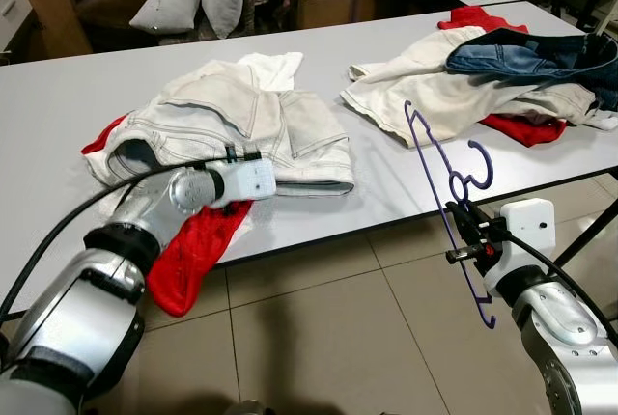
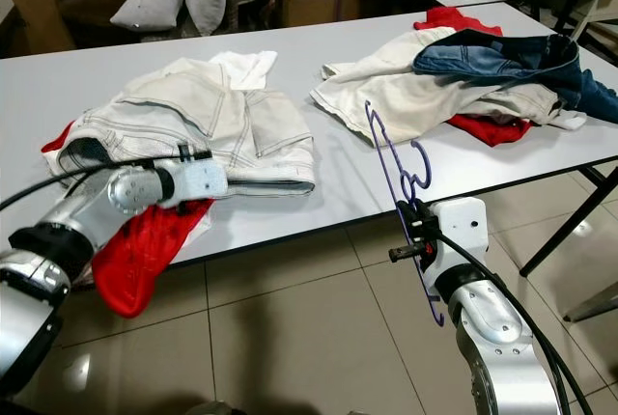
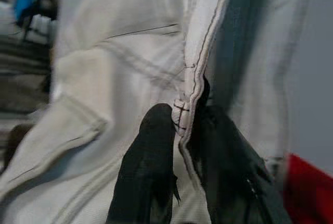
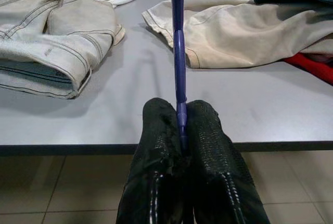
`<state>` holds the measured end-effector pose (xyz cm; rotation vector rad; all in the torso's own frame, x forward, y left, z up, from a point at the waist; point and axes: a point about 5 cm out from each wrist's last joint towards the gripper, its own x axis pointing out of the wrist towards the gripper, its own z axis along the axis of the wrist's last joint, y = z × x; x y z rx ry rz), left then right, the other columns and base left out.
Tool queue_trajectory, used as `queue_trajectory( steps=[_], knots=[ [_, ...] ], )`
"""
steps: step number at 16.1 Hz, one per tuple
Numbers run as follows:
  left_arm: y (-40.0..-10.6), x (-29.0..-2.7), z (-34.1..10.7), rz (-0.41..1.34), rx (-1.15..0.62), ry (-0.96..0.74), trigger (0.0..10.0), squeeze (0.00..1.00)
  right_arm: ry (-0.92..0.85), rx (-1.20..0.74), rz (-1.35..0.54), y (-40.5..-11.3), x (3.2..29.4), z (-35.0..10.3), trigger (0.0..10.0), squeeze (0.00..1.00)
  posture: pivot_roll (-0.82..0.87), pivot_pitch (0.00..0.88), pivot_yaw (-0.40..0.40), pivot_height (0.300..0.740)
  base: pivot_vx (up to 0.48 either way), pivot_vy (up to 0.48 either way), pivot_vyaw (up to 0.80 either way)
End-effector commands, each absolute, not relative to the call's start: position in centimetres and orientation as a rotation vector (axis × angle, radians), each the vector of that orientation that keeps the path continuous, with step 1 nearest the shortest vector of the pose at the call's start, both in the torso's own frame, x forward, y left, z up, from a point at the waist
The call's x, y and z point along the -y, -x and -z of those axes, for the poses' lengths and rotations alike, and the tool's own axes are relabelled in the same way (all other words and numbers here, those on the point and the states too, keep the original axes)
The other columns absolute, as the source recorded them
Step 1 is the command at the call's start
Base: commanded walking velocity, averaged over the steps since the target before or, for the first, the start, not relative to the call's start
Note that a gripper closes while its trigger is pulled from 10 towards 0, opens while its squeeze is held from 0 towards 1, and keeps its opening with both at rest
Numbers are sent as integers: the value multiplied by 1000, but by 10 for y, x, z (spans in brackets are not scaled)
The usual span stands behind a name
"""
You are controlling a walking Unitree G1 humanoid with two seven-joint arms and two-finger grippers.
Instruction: Hang hanger
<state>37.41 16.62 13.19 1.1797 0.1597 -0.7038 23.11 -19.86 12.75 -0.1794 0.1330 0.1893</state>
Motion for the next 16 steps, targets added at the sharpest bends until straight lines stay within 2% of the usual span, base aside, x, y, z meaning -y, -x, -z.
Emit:
queue_trajectory(
  steps=[1,2,3,4,5,6,8,10,12,13,14,16],
  knots=[
    [-379,-168,-137,649,-151,-1178,1333,0,198,-117,-190,-233,200,-131,10000,0,-40,10,26,740,0,0,0],
    [-380,-168,-138,604,-140,-1192,1490,0,198,-117,-189,-233,200,-130,10000,0,-40,10,25,740,0,0,0],
    [-383,-170,-140,514,-98,-1227,4196,0,196,-118,-191,-232,199,-130,10000,0,-39,9,25,740,0,0,0],
    [-384,-172,-142,476,-77,-1247,3608,0,195,-118,-191,-232,199,-130,10000,0,-39,9,25,740,0,0,0],
    [-385,-172,-143,465,-70,-1250,3451,0,194,-118,-192,-232,198,-130,10000,0,-38,8,28,740,0,0,0],
    [-385,-172,-145,455,-62,-1237,196,0,192,-116,-194,-232,198,-130,10000,0,-38,8,28,740,0,0,0],
    [-383,-161,-145,554,-57,-1114,0,0,186,-103,-220,-234,200,-132,10000,0,-26,0,33,740,0,0,0],
    [-383,-157,-143,561,-69,-1100,0,0,180,-98,-233,-234,200,-133,10000,0,-25,0,43,740,0,0,0],
    [-391,-151,-160,489,-35,-955,0,0,83,-41,-399,-225,186,-145,10000,0,-20,0,56,740,0,0,0],
    [-394,-148,-167,484,-32,-924,0,0,67,-30,-547,-216,175,-150,10000,0,-20,0,60,740,0,0,0],
    [-399,-145,-177,474,-12,-926,0,0,67,-42,-676,-205,167,-152,10000,0,-20,0,65,740,0,0,0],
    [-407,-142,-200,440,24,-923,0,0,64,-102,-785,-193,163,-150,10000,0,-18,0,69,740,0,0,0]
  ],
)
